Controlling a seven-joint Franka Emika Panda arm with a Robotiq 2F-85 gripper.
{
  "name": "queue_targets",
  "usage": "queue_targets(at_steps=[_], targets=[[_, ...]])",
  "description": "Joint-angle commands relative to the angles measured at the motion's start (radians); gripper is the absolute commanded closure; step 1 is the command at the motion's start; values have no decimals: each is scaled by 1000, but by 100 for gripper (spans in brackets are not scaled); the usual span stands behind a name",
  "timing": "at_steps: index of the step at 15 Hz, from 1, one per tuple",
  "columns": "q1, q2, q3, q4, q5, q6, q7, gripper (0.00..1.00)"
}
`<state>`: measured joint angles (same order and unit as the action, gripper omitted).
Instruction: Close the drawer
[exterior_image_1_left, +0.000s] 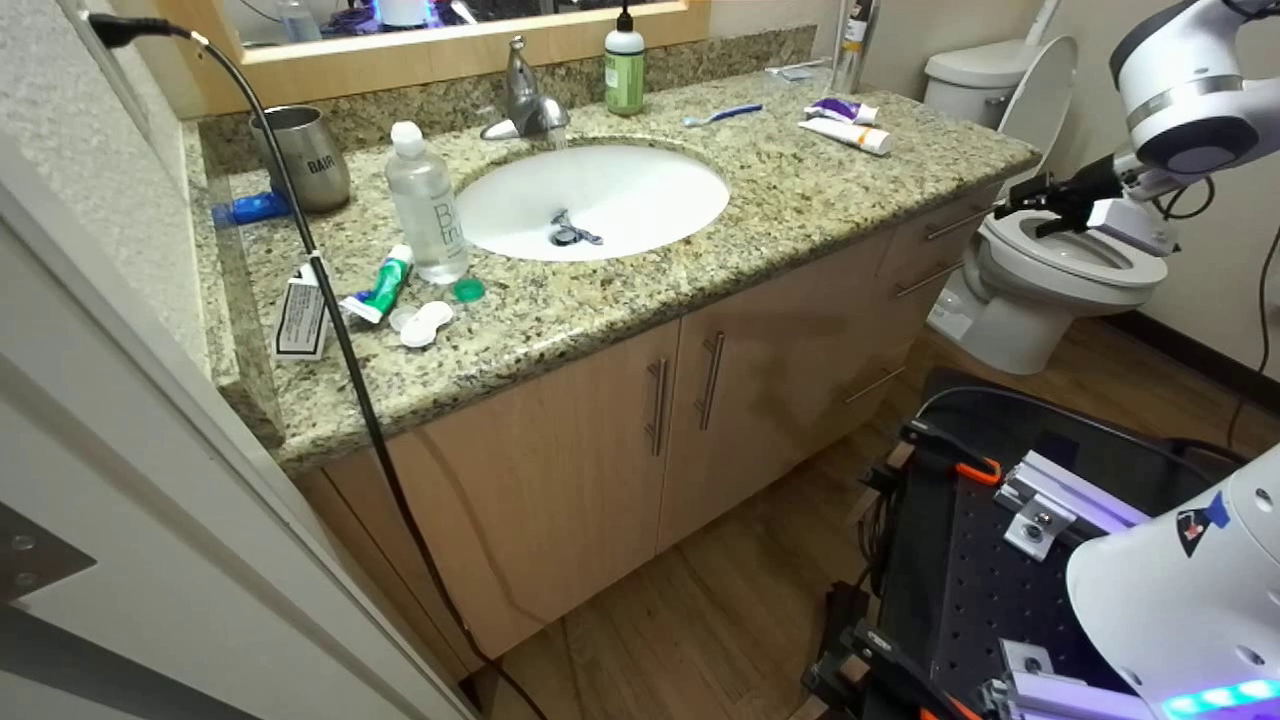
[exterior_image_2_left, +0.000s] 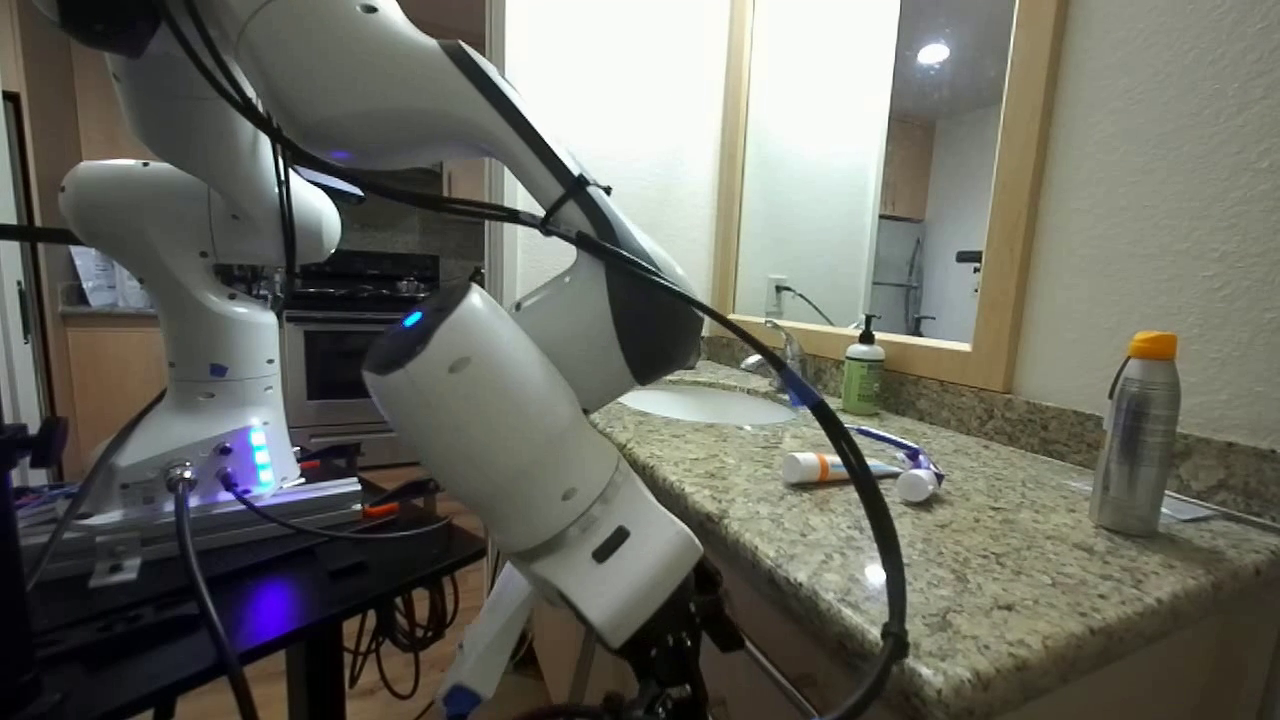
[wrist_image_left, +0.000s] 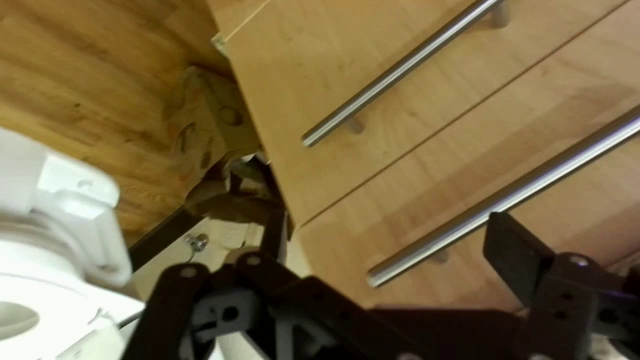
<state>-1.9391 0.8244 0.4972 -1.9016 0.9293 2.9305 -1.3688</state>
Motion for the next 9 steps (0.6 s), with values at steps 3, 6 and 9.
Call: queue_targets(at_steps=[3, 6, 9], targets=[[-87, -171, 16, -59, 27, 205, -44, 0], [-27, -278, -66, -119, -44, 260, -25, 0], [-87, -283, 36, -134, -20, 273, -69, 0]])
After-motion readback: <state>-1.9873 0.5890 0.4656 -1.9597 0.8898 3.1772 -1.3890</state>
